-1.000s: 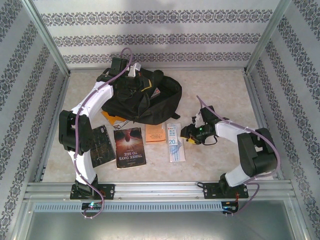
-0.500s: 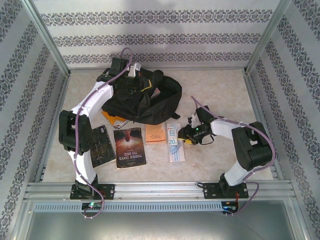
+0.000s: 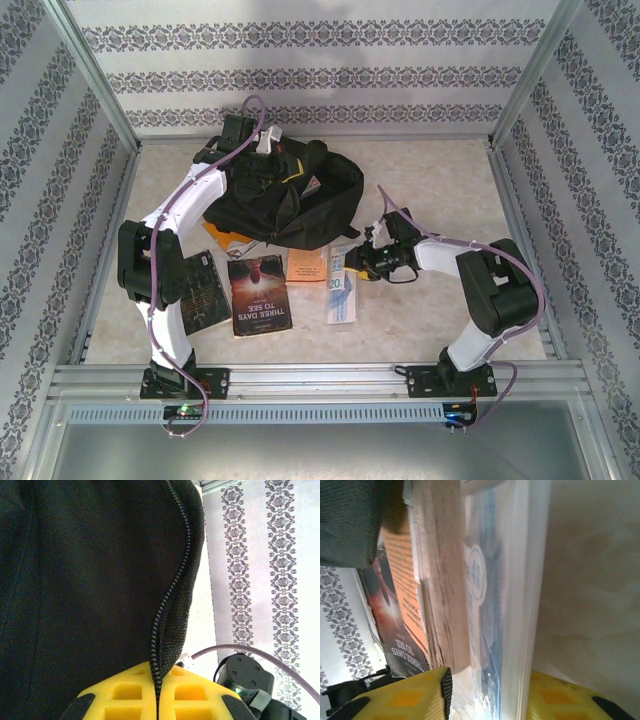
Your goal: Pack the student bag
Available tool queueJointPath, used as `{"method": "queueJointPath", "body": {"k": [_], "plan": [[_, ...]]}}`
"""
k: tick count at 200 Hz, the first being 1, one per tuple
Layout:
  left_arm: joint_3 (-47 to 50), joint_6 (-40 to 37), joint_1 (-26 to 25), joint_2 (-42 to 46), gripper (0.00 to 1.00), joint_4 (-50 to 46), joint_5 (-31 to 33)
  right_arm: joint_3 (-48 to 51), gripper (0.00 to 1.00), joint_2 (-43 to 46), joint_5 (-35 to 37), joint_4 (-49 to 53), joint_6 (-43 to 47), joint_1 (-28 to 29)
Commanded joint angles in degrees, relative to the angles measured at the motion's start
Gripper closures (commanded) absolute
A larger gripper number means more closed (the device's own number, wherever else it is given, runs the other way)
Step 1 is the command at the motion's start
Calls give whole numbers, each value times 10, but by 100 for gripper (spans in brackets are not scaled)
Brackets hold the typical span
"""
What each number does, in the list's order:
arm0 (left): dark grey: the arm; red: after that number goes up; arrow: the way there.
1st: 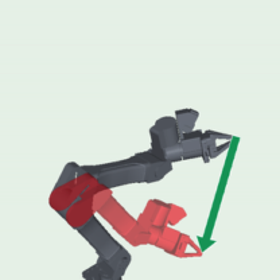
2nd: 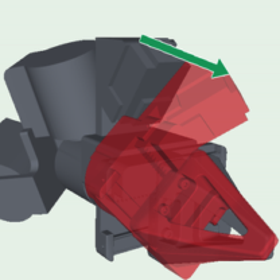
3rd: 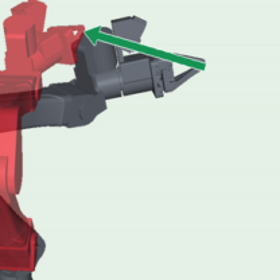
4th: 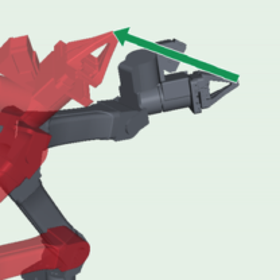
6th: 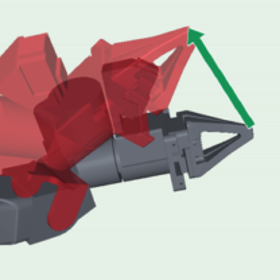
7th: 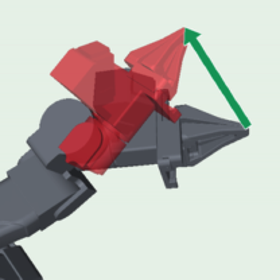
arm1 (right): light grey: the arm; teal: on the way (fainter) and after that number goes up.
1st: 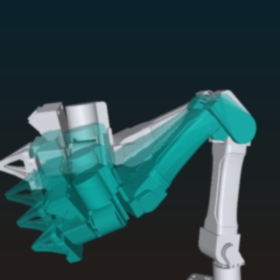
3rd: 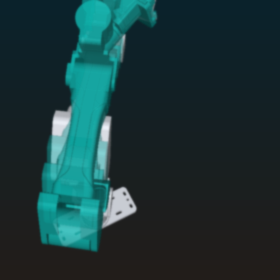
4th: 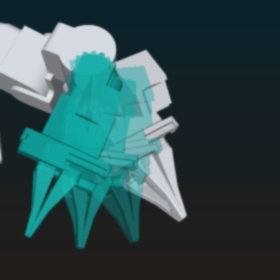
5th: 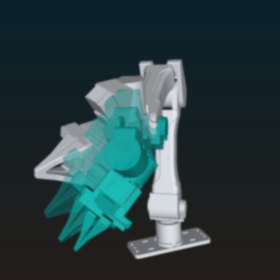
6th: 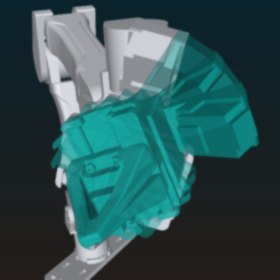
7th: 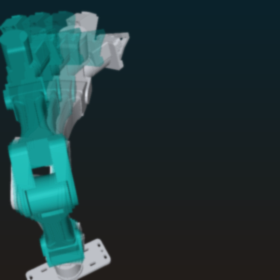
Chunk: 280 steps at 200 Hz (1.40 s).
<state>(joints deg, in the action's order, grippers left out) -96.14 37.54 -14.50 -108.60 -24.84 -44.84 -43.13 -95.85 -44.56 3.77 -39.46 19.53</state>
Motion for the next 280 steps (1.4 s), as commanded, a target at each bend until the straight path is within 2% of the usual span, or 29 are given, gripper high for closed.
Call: {"method": "queueJointPath", "body": {"k": [1, 12, 44, 82, 135, 159, 190, 223, 248, 262, 280], "plan": [[-12, -6, 5, 21, 100, -5, -13, -6, 64, -29, -11, -33, -21, 21], [-12, -6, 5, 20, 100, -6, -13, -12, 66, -42, -3, -32, -22, 30], [-13, -10, 7, 23, 100, -8, -12, -21, 80, -53, 32, -9, -16, 41], [-31, -26, 11, 34, 100, -30, 2, 0, 100, 48, 103, 77, 10, 16], [-68, -66, 13, 63, 100, -74, 46, -34, 100, 233, 138, 181, -9, -14], [-98, -77, 13, 67, 100, -90, 65, -99, 100, 261, 154, 176, -54, -20], [-137, -85, 13, 55, 100, -113, 70, -184, 100, 224, 206, 95, -152, -21], [-187, -94, 14, 33, 100, -149, 74, -261, 100, 138, 324, 9, -258, -1], [-226, -92, 13, 13, 100, -168, 74, -320, 100, 57, 428, -27, -303, 24], [-253, -88, 15, -1, 100, -180, 72, -352, 100, 9, 462, -63, -318, 41], [-289, -76, 16, -19, 100, -191, 65, -409, 100, -51, 511, -50, -327, 69]]}}
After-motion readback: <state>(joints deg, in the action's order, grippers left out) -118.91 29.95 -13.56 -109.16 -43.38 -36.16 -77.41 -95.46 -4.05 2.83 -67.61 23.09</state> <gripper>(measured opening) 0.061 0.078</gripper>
